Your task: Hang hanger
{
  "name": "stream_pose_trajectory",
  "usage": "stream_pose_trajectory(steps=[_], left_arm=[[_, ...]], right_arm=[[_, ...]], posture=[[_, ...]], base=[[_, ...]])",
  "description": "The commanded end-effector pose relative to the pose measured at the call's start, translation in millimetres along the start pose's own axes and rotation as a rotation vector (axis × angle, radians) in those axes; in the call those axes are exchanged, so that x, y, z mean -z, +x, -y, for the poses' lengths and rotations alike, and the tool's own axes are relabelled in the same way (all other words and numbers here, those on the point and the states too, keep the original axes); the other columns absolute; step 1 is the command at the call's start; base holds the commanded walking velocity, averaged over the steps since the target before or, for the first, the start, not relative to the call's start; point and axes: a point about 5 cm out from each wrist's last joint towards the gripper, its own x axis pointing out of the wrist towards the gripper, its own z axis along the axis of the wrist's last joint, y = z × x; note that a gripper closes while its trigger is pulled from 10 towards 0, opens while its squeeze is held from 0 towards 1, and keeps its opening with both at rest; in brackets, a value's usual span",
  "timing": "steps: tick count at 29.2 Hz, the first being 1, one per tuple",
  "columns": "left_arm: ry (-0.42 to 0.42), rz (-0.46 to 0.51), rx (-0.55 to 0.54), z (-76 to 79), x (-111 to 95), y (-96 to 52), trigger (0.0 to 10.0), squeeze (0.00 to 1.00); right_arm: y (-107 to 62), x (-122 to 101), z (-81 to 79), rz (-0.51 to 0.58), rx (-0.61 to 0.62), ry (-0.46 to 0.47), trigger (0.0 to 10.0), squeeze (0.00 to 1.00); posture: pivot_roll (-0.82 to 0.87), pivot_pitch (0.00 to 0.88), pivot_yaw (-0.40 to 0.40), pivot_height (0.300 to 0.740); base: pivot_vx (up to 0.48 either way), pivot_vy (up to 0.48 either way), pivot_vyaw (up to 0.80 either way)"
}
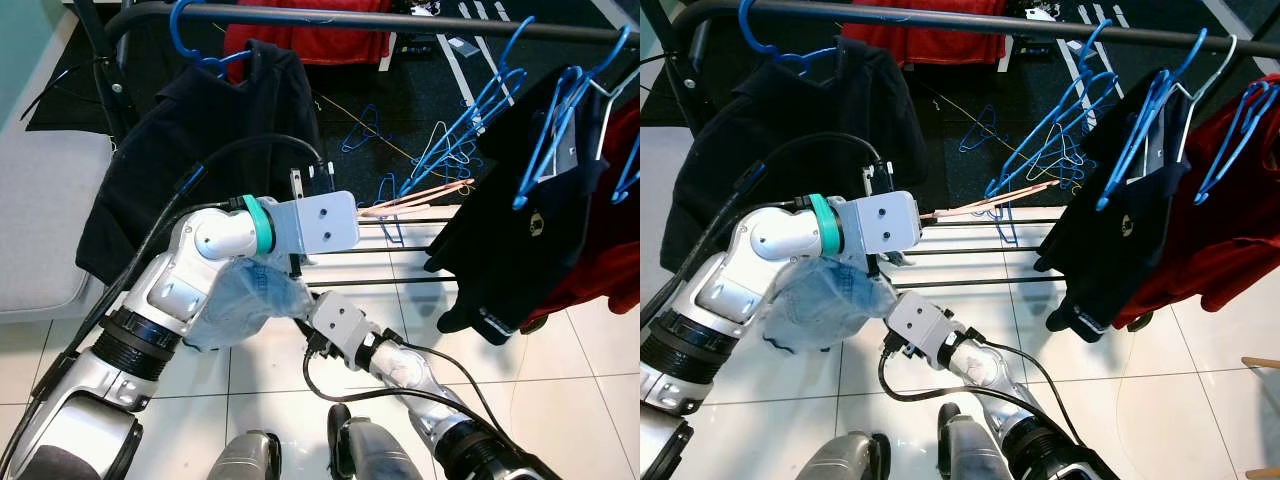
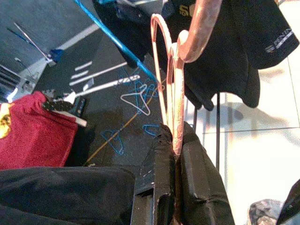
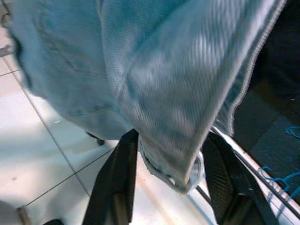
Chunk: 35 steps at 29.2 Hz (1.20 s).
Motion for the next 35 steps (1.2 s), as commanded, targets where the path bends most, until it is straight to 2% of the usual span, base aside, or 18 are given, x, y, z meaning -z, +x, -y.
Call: stream_pose_trajectory(steps=[1, 3, 6, 12, 13, 17, 24, 25, 26, 27, 29, 35], left_arm=[[0.025, 0.034, 0.0, -3.0, -8, -0.5, 10.0, 0.0], [0.024, 0.034, 0.0, -2.8, -8, -0.6, 10.0, 0.0], [0.021, 0.032, 0.002, -1.5, -7, -1.1, 10.0, 0.0], [0.016, 0.028, 0.002, -0.9, -6, -1.3, 10.0, 0.0], [0.013, 0.025, 0.002, -0.4, -5, -1.2, 10.0, 0.0], [0.008, 0.025, 0.001, 0.6, -5, -1.2, 10.0, 0.0], [0.008, 0.026, 0.001, 0.6, -5, -1.3, 10.0, 0.0], [0.012, 0.031, -0.002, -1.8, -7, -1.5, 10.0, 0.0], [0.012, 0.031, -0.002, -1.8, -7, -1.5, 10.0, 0.0], [0.015, 0.035, -0.004, -3.6, -8, -1.6, 10.0, 0.0], [0.02, 0.043, -0.007, -6.4, -11, -2.2, 10.0, 0.0], [0.02, 0.053, -0.008, -6.9, -13, -1.8, 10.0, 0.0]], right_arm=[[-6.3, 8, -0.7, -0.014, 0.027, 0.024, 10.0, 1.0], [-7.6, 9, 0.0, -0.012, 0.037, 0.035, 10.0, 1.0], [-18.3, 17, -4.1, -0.019, 0.007, 0.078, 10.0, 1.0], [-35.1, 24, -8.6, -0.026, -0.041, 0.103, 10.0, 1.0], [-40.6, 26, -8.5, -0.029, -0.048, 0.097, 10.0, 0.0], [-50.4, 33, -9.0, -0.051, -0.059, 0.087, 10.0, 0.0], [-50.7, 34, -9.2, -0.056, -0.06, 0.085, 10.0, 0.0], [-41.2, 33, -13.1, -0.055, -0.075, 0.088, 10.0, 0.0], [-41.2, 33, -13.1, -0.055, -0.075, 0.088, 10.0, 0.0], [-34.4, 31, -16.1, -0.053, -0.09, 0.091, 10.0, 0.0], [-21.8, 29, -21.6, -0.064, -0.133, 0.061, 10.0, 0.0], [-13.9, 28, -20.3, -0.094, -0.18, -0.031, 10.0, 0.0]], posture=[[-0.01, 0.13, 0.049, 0.74], [-0.01, 0.13, 0.049, 0.74], [-0.01, 0.132, 0.045, 0.74], [-0.02, 0.134, 0.04, 0.74], [-0.02, 0.136, 0.039, 0.74], [-0.02, 0.137, 0.038, 0.74], [-0.02, 0.137, 0.038, 0.74], [-0.01, 0.133, 0.049, 0.74], [-0.01, 0.133, 0.049, 0.74], [-0.01, 0.133, 0.049, 0.74], [-0.01, 0.132, 0.05, 0.74], [-0.01, 0.132, 0.049, 0.74]], base=[[0.0, 0.0, 0.0], [0.0, 0.0, 0.0], [0.0, 0.0, 0.0], [0.0, 0.0, 0.0], [0.0, 0.0, 0.0], [0.0, 0.0, 0.0], [0.0, 0.0, 0.0], [0.0, 0.0, 0.0], [0.0, 0.0, 0.0], [0.0, 0.0, 0.0], [0.0, 0.0, 0.0], [0.0, 0.0, 0.0]])
